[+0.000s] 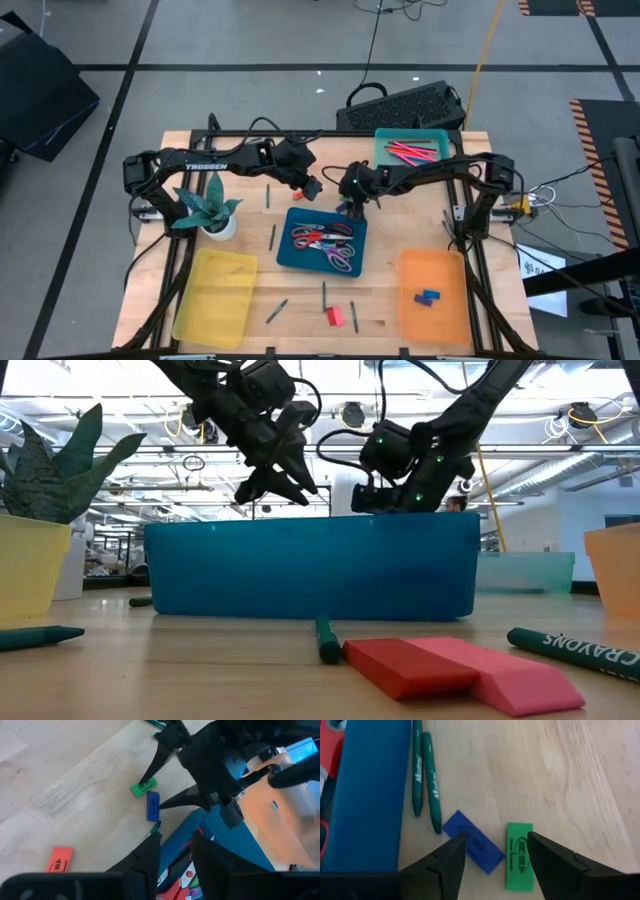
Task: Sort crayons/erasers/pens/pencils in bins
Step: Adjust the blue bin
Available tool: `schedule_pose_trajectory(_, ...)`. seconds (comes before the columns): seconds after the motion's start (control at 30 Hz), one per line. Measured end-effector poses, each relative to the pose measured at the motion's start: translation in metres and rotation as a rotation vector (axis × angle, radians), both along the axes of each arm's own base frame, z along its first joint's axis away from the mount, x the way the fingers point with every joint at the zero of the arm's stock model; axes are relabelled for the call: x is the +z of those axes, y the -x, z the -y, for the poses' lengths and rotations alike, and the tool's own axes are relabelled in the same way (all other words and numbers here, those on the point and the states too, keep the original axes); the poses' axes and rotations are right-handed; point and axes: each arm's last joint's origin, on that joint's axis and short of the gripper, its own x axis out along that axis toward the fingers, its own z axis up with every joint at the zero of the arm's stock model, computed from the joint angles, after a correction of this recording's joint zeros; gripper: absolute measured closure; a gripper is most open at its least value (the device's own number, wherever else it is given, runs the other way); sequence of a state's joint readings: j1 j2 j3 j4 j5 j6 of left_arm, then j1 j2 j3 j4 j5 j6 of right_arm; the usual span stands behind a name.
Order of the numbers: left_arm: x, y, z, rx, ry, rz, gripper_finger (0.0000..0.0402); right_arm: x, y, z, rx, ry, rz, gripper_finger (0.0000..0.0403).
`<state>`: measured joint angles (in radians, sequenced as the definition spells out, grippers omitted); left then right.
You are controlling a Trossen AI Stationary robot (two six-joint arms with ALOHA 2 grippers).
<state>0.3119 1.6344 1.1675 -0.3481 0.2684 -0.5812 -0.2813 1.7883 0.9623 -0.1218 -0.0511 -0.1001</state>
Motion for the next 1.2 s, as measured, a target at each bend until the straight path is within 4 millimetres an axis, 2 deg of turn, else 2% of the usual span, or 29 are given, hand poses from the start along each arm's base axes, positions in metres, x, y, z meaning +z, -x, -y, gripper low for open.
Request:
schedule_pose_trajectory(0.1, 0.0, 0.0, 0.0, -0.001, 0.0, 0.001, 0.0289, -0.004, 0.001, 0.001, -0.051, -0.002, -0.016, 0.0207)
schedule_pose_trajectory(0.27, 0.0, 0.0, 0.0, -0.004, -0.001, 0.001, 0.0289, 0.007, 0.004, -0.001, -0.08, -0.014, 0.007, 0.0215)
schedule_pose_trajectory(0.4, 0.0, 0.0, 0.0, -0.009, -0.006, 0.001, 0.0288, 0.029, 0.008, -0.003, -0.069, -0.018, 0.066, 0.0215)
schedule_pose_trajectory(0.53, 0.0, 0.0, 0.0, -0.014, -0.011, 0.001, 0.0288, 0.055, 0.021, -0.007, -0.044, -0.014, 0.092, 0.0215)
schedule_pose_trajectory(0.63, 0.0, 0.0, 0.0, -0.015, -0.012, 0.0, 0.0288, 0.072, 0.034, -0.015, 0.001, -0.02, 0.065, 0.0215)
schedule_pose_trajectory(0.73, 0.0, 0.0, 0.0, -0.016, -0.012, 0.0, 0.0288, 0.08, 0.048, -0.026, 0.034, -0.04, -0.006, 0.0215)
schedule_pose_trajectory(0.83, 0.0, 0.0, 0.0, -0.024, -0.022, 0.003, 0.0288, 0.079, 0.056, -0.039, 0.095, -0.046, -0.094, 0.0216)
schedule_pose_trajectory(1.0, 0.0, 0.0, 0.0, -0.029, -0.036, 0.002, 0.0288, 0.062, 0.055, -0.057, 0.2, 0.01, -0.187, 0.0216)
schedule_pose_trajectory(1.1, 0.0, 0.001, 0.0, -0.028, -0.034, -0.006, 0.0288, 0.051, 0.044, -0.067, 0.252, 0.024, -0.154, 0.0216)
schedule_pose_trajectory(1.2, -0.002, 0.002, 0.002, -0.03, -0.023, -0.03, 0.0288, 0.052, 0.033, -0.082, 0.348, -0.026, -0.043, 0.0216)
